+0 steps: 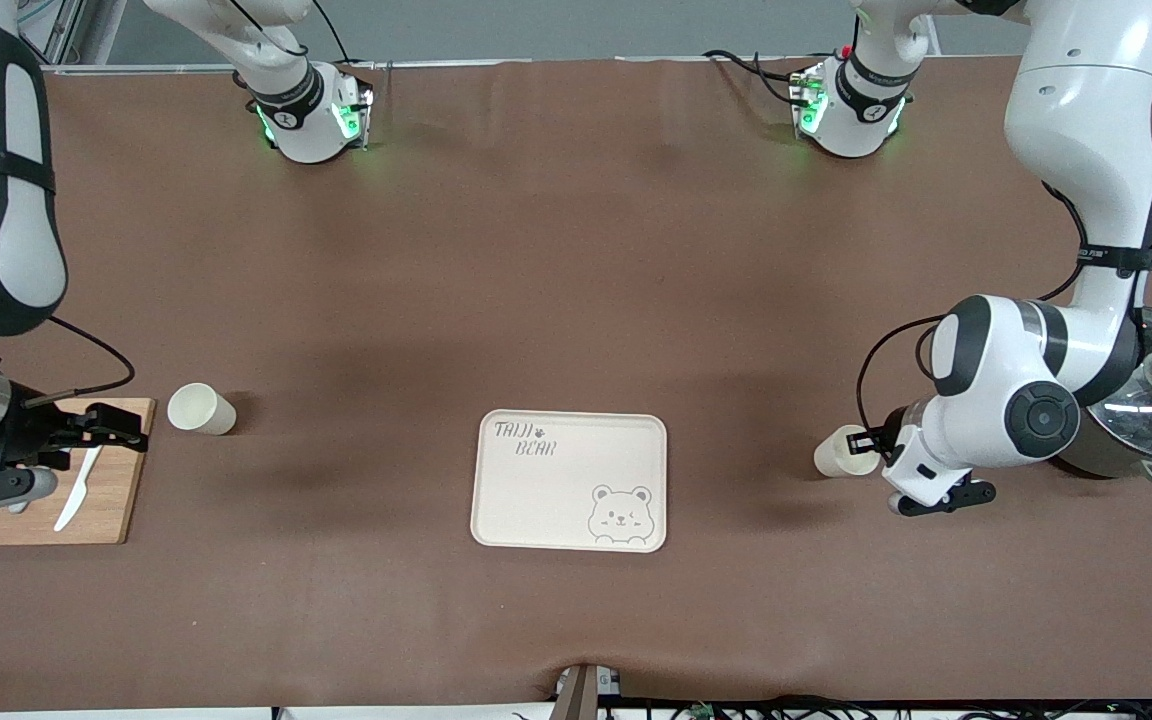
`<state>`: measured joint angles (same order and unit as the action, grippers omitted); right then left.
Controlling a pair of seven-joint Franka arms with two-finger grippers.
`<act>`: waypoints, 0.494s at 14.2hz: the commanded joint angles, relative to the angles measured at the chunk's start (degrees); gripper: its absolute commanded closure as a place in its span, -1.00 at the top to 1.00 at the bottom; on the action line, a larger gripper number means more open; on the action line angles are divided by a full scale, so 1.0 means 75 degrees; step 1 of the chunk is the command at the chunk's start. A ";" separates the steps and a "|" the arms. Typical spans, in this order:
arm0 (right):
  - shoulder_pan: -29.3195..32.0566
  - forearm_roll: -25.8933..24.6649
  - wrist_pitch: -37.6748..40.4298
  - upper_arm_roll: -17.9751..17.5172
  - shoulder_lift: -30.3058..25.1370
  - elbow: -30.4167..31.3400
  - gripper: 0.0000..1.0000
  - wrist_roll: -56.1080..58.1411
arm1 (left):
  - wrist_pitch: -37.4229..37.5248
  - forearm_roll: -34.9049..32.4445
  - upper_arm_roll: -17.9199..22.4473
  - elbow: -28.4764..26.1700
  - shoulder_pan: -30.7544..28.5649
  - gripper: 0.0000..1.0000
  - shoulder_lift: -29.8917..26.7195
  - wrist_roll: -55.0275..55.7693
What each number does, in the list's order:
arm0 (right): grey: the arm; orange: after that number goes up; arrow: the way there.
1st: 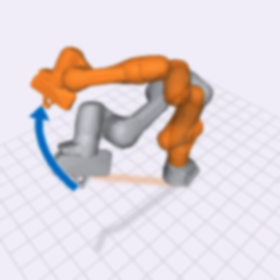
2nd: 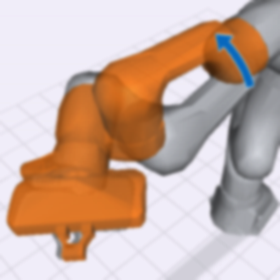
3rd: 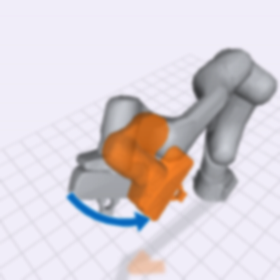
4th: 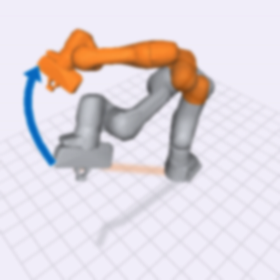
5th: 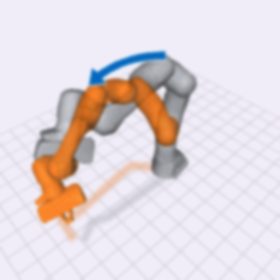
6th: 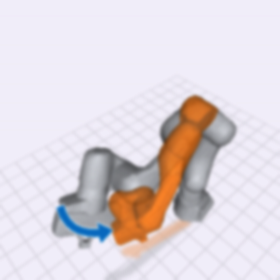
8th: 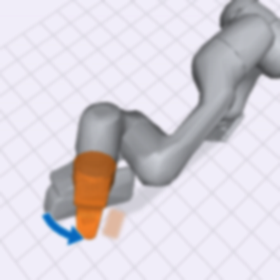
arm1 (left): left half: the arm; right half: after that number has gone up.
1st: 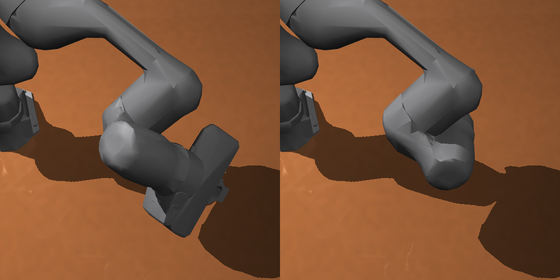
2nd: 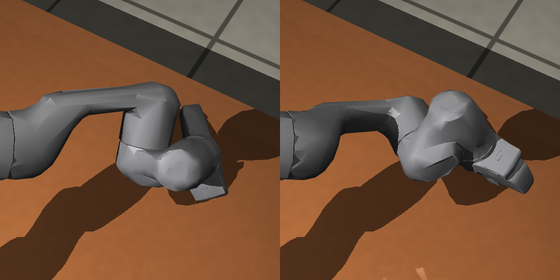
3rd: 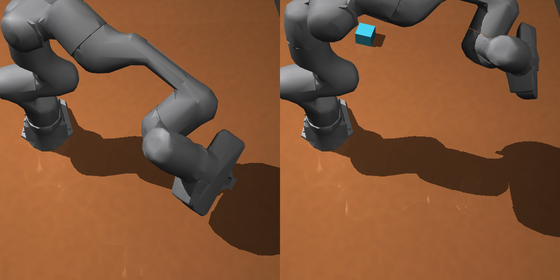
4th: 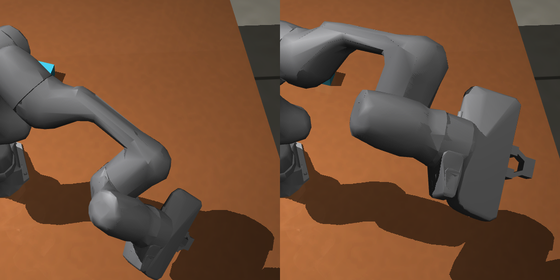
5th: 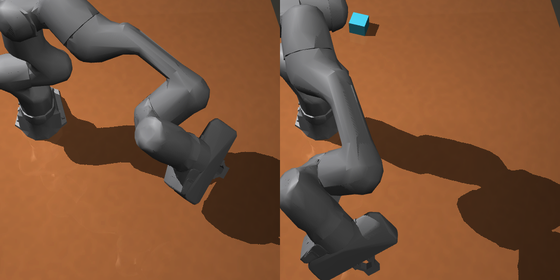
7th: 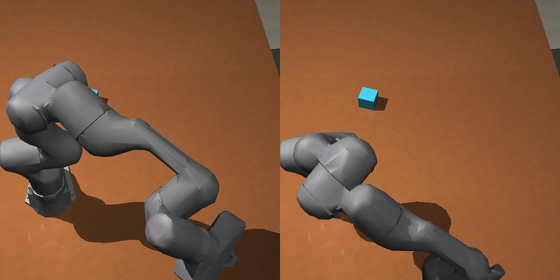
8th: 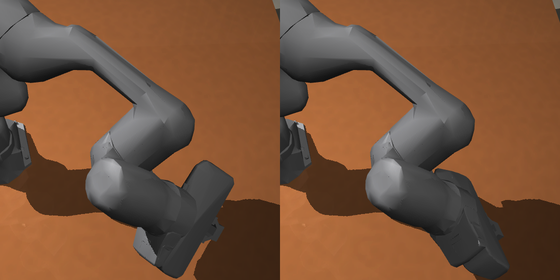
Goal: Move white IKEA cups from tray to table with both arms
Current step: 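Raise the right gripper while the left gripper sets its cup down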
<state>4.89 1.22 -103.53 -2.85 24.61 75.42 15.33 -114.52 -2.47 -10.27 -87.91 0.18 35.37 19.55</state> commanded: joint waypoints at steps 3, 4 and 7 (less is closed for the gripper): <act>-0.0405 0.0025 0.2047 -0.0007 -0.1591 0.0256 1.00 -0.1734 | 0.0082 -0.0198 -0.0037 0.0038 0.0011 -0.39 -0.0064 0.0030; -0.0475 0.0025 0.2236 -0.0007 -0.1872 0.0396 1.00 -0.2122 | 0.0082 -0.0198 -0.0037 0.0038 0.0011 -0.28 -0.0075 0.0030; -0.0710 0.0025 0.2320 -0.0007 -0.2996 0.1145 1.00 -0.2407 | 0.0082 -0.0209 -0.0037 0.0073 -0.0024 0.50 -0.0134 0.0018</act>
<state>0.23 1.22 -85.44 -3.05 8.79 77.05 -0.93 -114.53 -2.47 -10.34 -87.48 0.20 35.34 19.55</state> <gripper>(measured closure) 0.000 0.546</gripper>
